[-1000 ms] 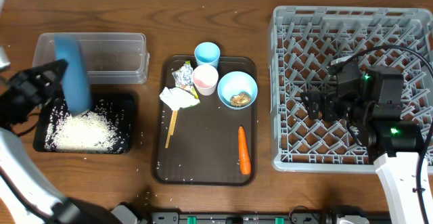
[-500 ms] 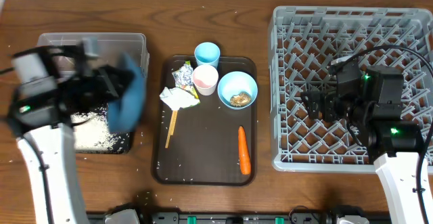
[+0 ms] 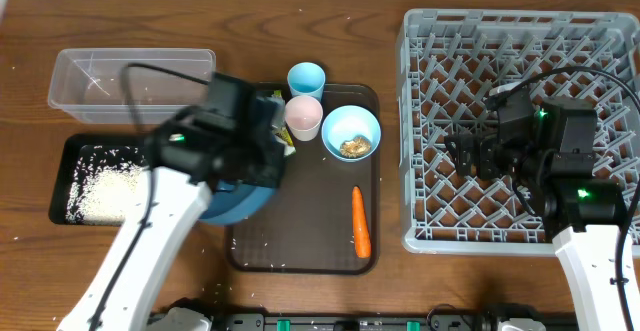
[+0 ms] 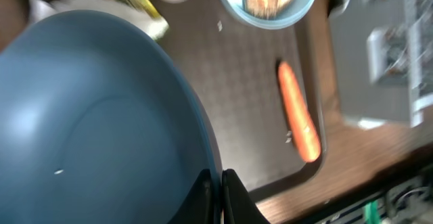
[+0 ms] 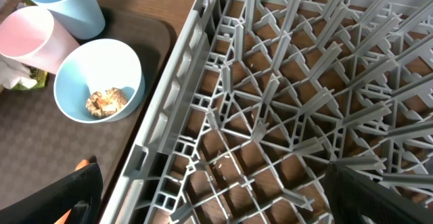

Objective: Sort waste into correct bins and load items into the dishwasher rack
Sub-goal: 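Carry the emptied blue plate back onto the brown tray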

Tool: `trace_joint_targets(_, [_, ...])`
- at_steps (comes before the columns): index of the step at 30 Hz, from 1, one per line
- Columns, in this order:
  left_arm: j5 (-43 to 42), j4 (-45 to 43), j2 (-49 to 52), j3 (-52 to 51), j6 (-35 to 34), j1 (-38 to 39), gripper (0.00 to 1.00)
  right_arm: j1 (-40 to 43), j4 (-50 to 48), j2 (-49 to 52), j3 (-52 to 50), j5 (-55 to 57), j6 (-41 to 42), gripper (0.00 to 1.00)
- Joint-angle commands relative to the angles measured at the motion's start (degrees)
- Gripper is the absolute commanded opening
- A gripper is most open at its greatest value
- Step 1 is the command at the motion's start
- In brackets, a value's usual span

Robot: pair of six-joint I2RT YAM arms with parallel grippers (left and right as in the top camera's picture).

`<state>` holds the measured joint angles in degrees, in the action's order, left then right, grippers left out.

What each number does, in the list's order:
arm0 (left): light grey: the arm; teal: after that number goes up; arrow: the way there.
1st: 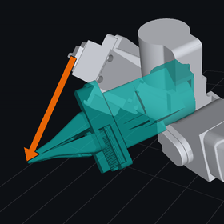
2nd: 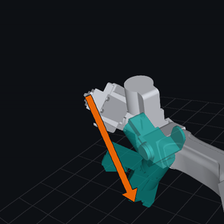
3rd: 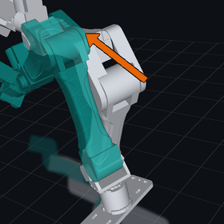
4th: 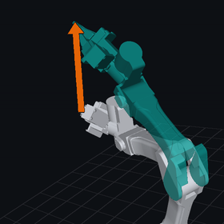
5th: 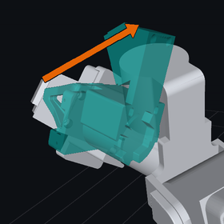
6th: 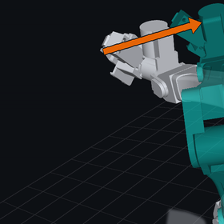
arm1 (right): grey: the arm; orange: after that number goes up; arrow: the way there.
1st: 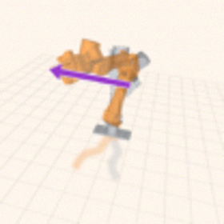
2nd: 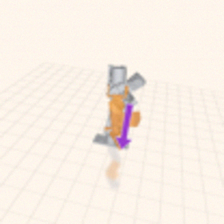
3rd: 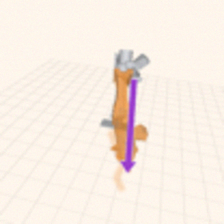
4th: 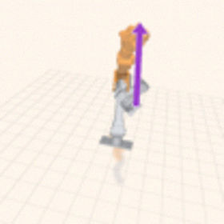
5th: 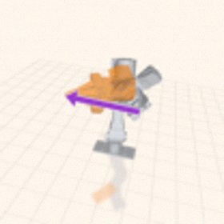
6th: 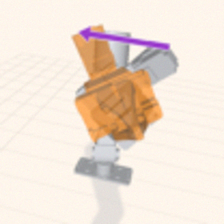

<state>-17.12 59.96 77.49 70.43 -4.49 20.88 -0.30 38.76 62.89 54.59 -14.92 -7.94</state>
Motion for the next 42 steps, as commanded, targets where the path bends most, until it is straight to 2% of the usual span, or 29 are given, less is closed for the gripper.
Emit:
trace_joint_targets(1, [5.11,-0.13,3.87,-1.81,-0.35,4.81,0.06,-0.74,-0.02,0.13,1.11,0.13,0.61,0.98])
trace_joint_targets(10, [6.71,-0.66,14.05,-1.99,-0.55,14.71,0.06,-0.74,-0.13,0.13,1.11,0.15,0.59,0.99])
trace_joint_targets(18, [6.73,-2.69,14.60,-1.97,-3.30,20.04,0.06,-0.74,-0.22,0.13,1.11,0.15,0.59,0.99])
trace_joint_targets(25, [6.73,-4.31,14.60,-1.97,-3.52,20.98,0.08,-0.74,-0.11,0.13,1.11,0.15,0.59,0.99])
trace_joint_targets(26, [6.73,-4.24,14.60,-1.97,-3.52,20.98,0.15,-0.74,-0.11,0.13,1.11,0.15,0.59,0.99])
trace_joint_targets(27, [6.71,-4.13,14.60,-1.97,-3.52,20.98,0.17,-0.74,-0.13,0.13,1.11,0.13,0.59,0.99])
trace_joint_targets(28, [6.71,-3.96,14.62,-1.97,-3.54,20.98,0.25,-0.74,-0.13,0.13,1.11,0.13,0.59,0.99])
trace_joint_targets(30, [6.71,-3.72,14.60,-1.97,-3.54,20.98,0.32,-0.74,-0.15,0.13,1.11,0.13,0.59,0.99])
trace_joint_targets(35, [6.69,-3.72,14.60,-1.97,-3.54,20.98,0.40,-0.74,-0.13,0.13,1.11,0.13,0.61,0.99])
trace_joint_targets(36, [6.71,-3.74,14.60,-1.97,-3.54,20.98,0.45,-0.74,-0.13,0.13,1.11,0.13,0.61,0.99])
trace_joint_targets(37, [6.71,-3.89,14.60,-1.90,-3.54,20.98,0.50,-0.74,-0.13,0.13,1.11,0.13,0.59,0.99])
trace_joint_targets(40, [6.75,-3.98,14.56,-0.13,-3.54,20.52,0.84,-0.74,-0.15,0.13,1.11,0.13,0.59,0.99])
trace_joint_targets(42, [7.26,-4.72,14.56,1.68,-3.58,20.09,0.93,-0.74,-0.17,0.13,1.11,0.13,0.59,0.99])
